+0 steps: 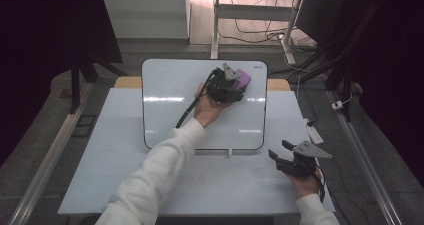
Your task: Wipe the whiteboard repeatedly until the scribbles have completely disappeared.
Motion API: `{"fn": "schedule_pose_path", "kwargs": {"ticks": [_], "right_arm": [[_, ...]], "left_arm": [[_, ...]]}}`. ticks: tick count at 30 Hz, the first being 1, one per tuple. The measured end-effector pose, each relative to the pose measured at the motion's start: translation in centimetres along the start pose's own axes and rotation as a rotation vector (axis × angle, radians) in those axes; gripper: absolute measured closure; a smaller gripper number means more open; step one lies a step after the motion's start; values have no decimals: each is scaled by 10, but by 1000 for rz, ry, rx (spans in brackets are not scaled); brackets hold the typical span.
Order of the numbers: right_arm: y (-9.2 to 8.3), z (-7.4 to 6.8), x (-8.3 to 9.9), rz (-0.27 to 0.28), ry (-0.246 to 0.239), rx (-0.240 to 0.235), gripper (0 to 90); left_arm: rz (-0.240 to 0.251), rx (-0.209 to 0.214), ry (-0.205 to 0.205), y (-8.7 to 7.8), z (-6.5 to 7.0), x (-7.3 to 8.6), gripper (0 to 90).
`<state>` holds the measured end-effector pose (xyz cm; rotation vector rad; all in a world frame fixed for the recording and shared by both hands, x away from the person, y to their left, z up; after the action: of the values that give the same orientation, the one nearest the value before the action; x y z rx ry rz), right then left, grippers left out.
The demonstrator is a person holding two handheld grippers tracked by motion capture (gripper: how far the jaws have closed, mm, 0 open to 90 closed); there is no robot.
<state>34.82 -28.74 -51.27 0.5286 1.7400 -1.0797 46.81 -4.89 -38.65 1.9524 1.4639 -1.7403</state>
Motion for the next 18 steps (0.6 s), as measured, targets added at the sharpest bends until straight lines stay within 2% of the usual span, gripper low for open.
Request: {"fn": "schedule_pose_path", "kwargs": {"ticks": [2, 4, 6, 10, 14, 18], "right_arm": [[0, 1, 1, -1, 1, 1, 340], [-1, 1, 1, 0, 1, 2, 340], [-1, 0, 0, 2, 2, 1, 340], [-1, 0, 0, 0, 2, 3, 340], [-1, 0, 0, 1, 0, 6, 340], [0, -1, 0, 0, -4, 5, 340]], "left_arm": [[-1, 2, 9, 0, 1, 0, 419], [-4, 22, -9, -4, -3, 2, 419], [-17, -14, -5, -11, -11, 7, 419], [-16, -66, -58, -33, -36, 25, 418], [-20, -129, -105, -59, -63, 51, 419], [-20, -172, -148, -79, -82, 74, 419]]}}
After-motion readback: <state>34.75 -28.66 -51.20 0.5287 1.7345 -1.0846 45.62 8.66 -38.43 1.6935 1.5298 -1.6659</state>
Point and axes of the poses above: each handheld gripper's, and its own axes: y roughly forward along the jaws, x roughly out of its underside, z roughly to its right, the point moved 4 cm from there along y, roughly forward along the jaws, and after that the axes turned 12 degrees about y, right-handed, at the moved point
